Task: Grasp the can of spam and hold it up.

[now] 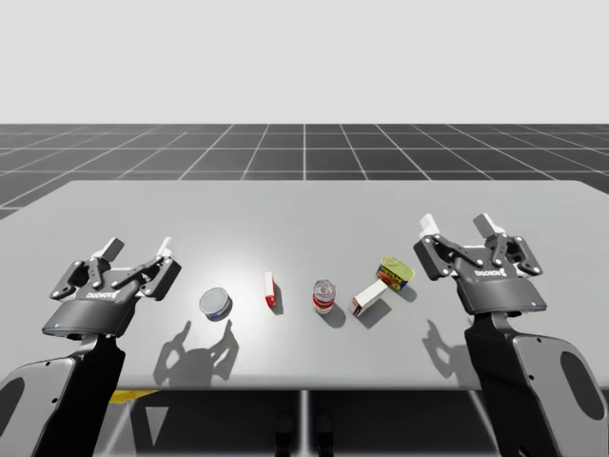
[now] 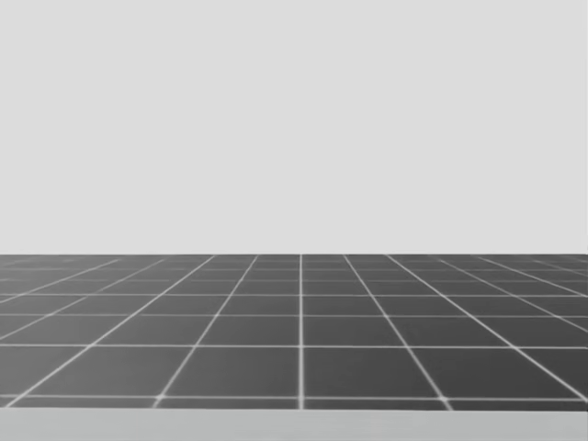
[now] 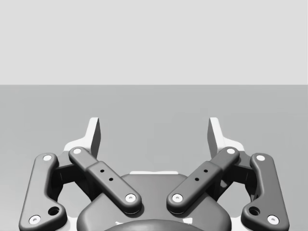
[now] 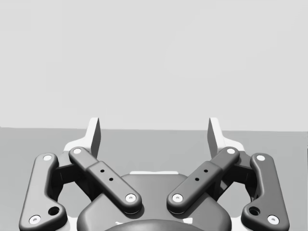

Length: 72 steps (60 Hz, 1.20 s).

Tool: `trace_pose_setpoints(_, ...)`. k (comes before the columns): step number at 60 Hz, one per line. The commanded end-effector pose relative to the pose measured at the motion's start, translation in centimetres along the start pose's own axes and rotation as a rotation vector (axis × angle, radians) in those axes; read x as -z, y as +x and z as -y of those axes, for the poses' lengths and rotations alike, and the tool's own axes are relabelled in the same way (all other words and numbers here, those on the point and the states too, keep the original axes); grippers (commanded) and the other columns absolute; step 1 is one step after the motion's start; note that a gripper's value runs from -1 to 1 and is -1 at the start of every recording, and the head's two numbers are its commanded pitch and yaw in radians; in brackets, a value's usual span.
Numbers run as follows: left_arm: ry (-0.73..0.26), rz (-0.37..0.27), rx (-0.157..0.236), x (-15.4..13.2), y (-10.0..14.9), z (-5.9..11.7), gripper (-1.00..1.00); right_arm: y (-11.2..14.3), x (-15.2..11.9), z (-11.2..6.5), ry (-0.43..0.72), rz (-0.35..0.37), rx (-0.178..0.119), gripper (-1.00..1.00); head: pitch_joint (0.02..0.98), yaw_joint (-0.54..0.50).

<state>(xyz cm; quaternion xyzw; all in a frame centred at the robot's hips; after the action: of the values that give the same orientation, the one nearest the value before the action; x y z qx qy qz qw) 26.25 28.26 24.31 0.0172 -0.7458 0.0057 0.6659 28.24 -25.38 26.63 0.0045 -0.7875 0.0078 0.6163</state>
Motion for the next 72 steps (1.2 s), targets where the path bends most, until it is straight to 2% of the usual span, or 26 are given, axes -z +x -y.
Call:
trace_pose_setpoints(1, 0.000, 0.000, 0.001, 0.01, 0.00, -0.05, -1.00, 0.02, -0.20, -0.16, -0.030, 0.022, 0.028, -1.00, 0.070, 0.01)
trace_pose_setpoints(2, 0.000, 0.000, 0.001, 0.01, 0.00, -0.05, -1.00, 0.02, -0.23, -0.20, -0.018, 0.025, 0.029, -1.00, 0.071, 0.01)
trace_pose_setpoints(3, 0.000, 0.000, 0.001, 0.00, 0.01, -0.06, -1.00, 0.07, -0.21, -0.18, 0.004, 0.027, 0.017, -1.00, 0.074, 0.01)
trace_pose_setpoints(7, 0.000, -0.001, 0.002, 0.00, -0.01, -0.08, -1.00, 0.22, -0.10, -0.11, 0.040, 0.014, 0.026, -1.00, 0.087, 0.01)
trace_pose_setpoints(10, 0.000, -0.001, 0.002, -0.01, -0.01, -0.09, -1.00, 0.21, -0.04, -0.14, 0.033, -0.008, -0.005, -1.00, 0.101, 0.01)
trace_pose_setpoints(14, 0.001, -0.001, 0.002, -0.01, -0.01, -0.12, -1.00, 0.18, -0.04, -0.10, 0.045, -0.008, 0.009, -1.00, 0.141, 0.01)
trace_pose_setpoints(18, 0.002, -0.001, 0.003, -0.01, -0.02, -0.13, -1.00, 0.21, -0.05, -0.11, 0.047, -0.007, 0.009, -1.00, 0.185, 0.01)
trace_pose_setpoints(28, 0.006, -0.001, 0.005, 0.01, -0.02, -0.22, -1.00, 0.20, -0.03, -0.10, 0.042, -0.010, 0.004, -1.00, 0.358, -0.01)
trace_pose_setpoints(32, 0.005, -0.001, 0.006, 0.02, -0.04, -0.22, -1.00, 0.17, -0.02, -0.12, 0.036, -0.008, -0.011, -1.00, 0.416, -0.03)
trace_pose_setpoints(34, 0.004, -0.002, 0.008, 0.05, -0.05, -0.22, -1.00, 0.14, -0.02, -0.16, 0.035, -0.002, -0.033, -1.00, 0.464, -0.04)
trace_pose_setpoints(35, 0.004, -0.002, 0.008, 0.05, -0.06, -0.21, -1.00, 0.15, -0.02, -0.16, 0.037, -0.002, -0.033, -1.00, 0.474, -0.05)
trace_pose_setpoints(46, -0.004, -0.004, 0.014, 0.14, -0.09, -0.10, -1.00, 0.20, 0.04, -0.08, 0.035, -0.003, -0.031, -1.00, 0.628, -0.17)
trace_pose_setpoints(54, -0.011, -0.006, 0.019, 0.14, -0.15, 0.14, -1.00, 0.29, 0.03, 0.03, 0.031, -0.002, -0.028, -1.00, 0.706, -0.26)
trace_pose_setpoints(65, -0.021, -0.008, 0.022, 0.18, -0.28, 0.39, -1.00, 0.30, 0.01, 0.10, 0.032, -0.005, -0.025, -1.00, 0.760, -0.34)
trace_pose_setpoints(71, -0.022, -0.010, 0.022, 0.21, -0.33, 0.46, -1.00, 0.25, -0.13, 0.04, 0.058, -0.031, 0.010, -1.00, 0.760, -0.36)
trace_pose_setpoints(72, -0.022, -0.011, 0.020, 0.23, -0.35, 0.44, -1.00, 0.18, -0.20, -0.01, 0.061, -0.033, -0.003, -1.00, 0.759, -0.36)
